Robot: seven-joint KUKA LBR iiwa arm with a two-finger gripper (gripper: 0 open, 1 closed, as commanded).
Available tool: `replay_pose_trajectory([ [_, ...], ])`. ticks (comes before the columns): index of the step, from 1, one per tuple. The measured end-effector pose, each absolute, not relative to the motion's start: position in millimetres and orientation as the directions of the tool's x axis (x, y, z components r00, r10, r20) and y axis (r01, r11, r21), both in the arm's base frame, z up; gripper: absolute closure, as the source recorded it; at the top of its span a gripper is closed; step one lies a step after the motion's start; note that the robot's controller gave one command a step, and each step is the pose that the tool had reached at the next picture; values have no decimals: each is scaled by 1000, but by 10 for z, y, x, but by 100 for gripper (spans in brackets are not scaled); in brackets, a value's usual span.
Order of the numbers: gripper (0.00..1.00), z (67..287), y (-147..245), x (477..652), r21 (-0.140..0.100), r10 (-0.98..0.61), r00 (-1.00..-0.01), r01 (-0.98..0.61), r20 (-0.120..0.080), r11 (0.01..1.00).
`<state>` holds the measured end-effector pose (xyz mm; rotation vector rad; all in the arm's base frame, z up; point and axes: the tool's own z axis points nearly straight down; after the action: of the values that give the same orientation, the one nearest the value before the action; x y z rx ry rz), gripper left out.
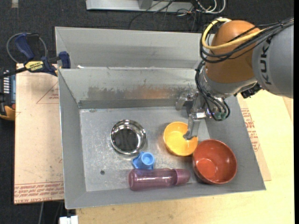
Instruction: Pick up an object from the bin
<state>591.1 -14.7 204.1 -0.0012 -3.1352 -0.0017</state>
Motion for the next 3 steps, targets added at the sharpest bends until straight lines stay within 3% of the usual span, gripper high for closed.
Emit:
replay_pose_trajectory([
  [1, 0, 2090, -146, 5926, 1, 0, -1000, 0, -2, 1000],
  [2, 0, 800, -751, 5960, 4, -182, -983, -182, -24, 983],
  [3, 0, 1261, -619, 5826, 5, 114, -993, 114, -17, 993],
])
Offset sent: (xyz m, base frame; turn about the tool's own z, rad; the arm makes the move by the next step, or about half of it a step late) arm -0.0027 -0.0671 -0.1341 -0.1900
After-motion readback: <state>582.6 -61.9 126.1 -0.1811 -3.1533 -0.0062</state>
